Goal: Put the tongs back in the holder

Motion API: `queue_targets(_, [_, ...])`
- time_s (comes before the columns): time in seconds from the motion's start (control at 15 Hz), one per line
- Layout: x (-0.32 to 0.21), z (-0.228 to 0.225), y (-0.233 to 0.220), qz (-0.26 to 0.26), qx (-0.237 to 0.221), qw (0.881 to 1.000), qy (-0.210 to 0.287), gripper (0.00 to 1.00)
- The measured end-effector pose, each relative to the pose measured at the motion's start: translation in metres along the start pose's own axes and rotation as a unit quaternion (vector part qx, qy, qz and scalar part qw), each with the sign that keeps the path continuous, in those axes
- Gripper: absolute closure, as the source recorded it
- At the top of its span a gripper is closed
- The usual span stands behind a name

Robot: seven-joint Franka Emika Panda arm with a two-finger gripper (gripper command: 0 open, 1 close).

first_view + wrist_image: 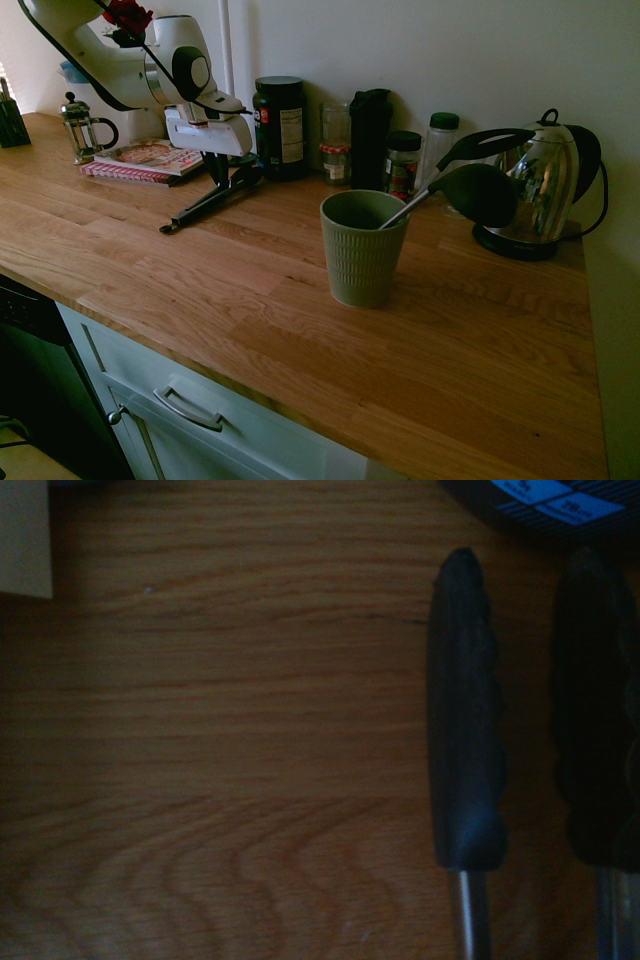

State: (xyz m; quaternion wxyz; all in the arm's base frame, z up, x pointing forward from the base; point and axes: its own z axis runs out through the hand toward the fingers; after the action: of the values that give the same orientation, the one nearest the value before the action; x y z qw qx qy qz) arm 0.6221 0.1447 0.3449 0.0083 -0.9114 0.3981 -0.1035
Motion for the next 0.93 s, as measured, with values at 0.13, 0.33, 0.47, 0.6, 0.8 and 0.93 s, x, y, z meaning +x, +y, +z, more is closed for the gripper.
queue_targets(0.13, [-0.001, -0.001, 0.003, 0.001, 0.0, 1.0, 0.0, 1.0])
queue_targets(0.33, [0.0, -0.004, 0.01, 0.004, 0.0, 1.0, 0.0, 1.0])
queue_targets(0.47, [0.004, -0.013, 0.015, 0.01, 0.004, 1.0, 0.003, 1.0])
queue_targets(0.6, [0.014, -0.044, 0.019, 0.022, 0.025, 0.999, 0.01, 1.0])
queue_targets(0.8, [0.031, -0.117, 0.047, 0.037, 0.058, 0.997, 0.029, 1.0])
queue_targets(0.93, [0.043, -0.153, 0.074, 0.045, 0.074, 0.995, 0.039, 1.0])
